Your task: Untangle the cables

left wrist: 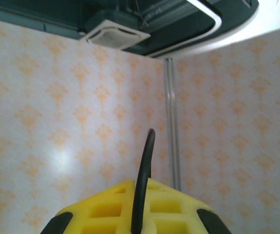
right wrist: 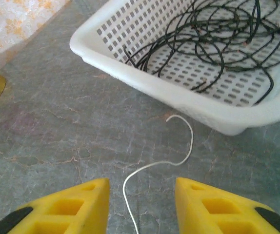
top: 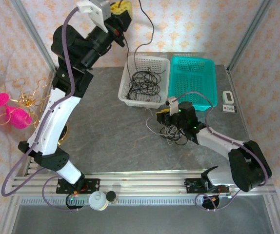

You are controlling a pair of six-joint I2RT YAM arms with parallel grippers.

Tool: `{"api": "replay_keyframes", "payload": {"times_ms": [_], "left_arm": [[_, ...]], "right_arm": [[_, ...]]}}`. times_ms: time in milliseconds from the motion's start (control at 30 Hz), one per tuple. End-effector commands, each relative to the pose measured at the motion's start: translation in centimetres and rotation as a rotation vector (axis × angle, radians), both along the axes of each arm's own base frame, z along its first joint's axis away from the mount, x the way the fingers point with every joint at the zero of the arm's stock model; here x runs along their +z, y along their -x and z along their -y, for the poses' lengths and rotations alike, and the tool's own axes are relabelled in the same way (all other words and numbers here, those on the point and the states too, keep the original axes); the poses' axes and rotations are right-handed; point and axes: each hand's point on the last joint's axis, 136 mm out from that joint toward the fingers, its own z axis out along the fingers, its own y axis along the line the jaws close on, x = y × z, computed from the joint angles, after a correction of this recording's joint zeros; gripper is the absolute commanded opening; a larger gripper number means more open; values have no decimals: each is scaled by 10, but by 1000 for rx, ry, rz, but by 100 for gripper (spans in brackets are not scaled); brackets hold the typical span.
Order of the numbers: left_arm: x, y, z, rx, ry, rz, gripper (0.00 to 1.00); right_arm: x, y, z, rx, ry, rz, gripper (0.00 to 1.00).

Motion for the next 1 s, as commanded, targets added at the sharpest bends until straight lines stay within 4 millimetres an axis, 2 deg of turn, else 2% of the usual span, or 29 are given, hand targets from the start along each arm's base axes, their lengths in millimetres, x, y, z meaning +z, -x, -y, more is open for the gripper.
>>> {"api": "replay_keyframes", "payload": {"times_ms": [0,167,233,267,400,433,567,700,833,967], "left_arm": [[22,-11,-16,21,99,77,0],[-8,-61,-13,41,105,15,0],[-26,-86,-10,62,97,-20,0],[-33,-94,-8,68,95,-34,0],[-67,-133,0,72,103,-103,0],[-89,-154,5,79,95,-143,0],[-146,-198,15,115,72,-250,0],[-229,-235,19,173,51,-386,0],[-307,-249,19,199,38,-523,0],[-379,-250,19,204,22,-675,1]], "right_arm": [[17,-3,2,-43,-77,38,42],[20,7,10,-87,-106,-4,43],[17,8,17,-136,-103,-48,43],[25,9,20,-160,-118,-50,43],[27,14,28,-220,-126,-136,43],[28,16,31,-239,-132,-155,43],[27,24,43,-312,-143,-204,41],[25,32,59,-389,-108,-236,40],[24,35,80,-485,-56,-238,25],[18,37,102,-603,-3,-262,23]]}}
